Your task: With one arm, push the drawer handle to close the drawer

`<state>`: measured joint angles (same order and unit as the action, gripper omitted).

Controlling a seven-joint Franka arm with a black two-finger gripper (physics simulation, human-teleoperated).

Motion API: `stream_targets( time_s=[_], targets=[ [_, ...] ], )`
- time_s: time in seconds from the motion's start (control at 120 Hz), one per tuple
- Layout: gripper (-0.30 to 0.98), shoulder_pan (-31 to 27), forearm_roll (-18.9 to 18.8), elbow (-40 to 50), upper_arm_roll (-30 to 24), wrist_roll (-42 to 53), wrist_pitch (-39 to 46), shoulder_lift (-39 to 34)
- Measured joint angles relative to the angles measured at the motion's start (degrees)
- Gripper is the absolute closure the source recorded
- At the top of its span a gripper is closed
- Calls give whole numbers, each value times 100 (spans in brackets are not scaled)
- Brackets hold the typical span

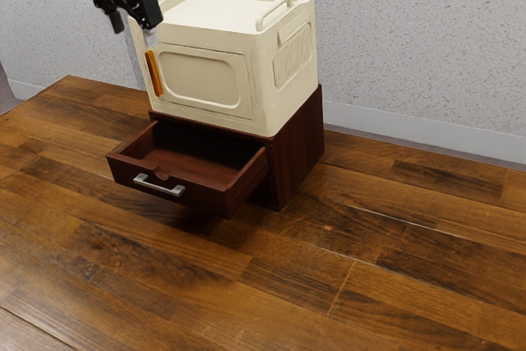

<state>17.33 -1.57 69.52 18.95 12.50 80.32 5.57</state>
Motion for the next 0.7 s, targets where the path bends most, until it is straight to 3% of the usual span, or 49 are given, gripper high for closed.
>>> stream_targets(
  time_s=[0.192,0.383,0.492,0.583,0.7],
  targets=[
    [0,-48,13,204,-30,90,-5,-128],
    [2,-15,32,2976,-316,13,218,-2281],
    [30,-99,-195,4768,-408,-285,690,-3291],
    [50,-156,-428,5651,-427,-615,1226,-3475],
    [65,-170,-592,6272,-398,-1164,1950,-3456]
  ],
)
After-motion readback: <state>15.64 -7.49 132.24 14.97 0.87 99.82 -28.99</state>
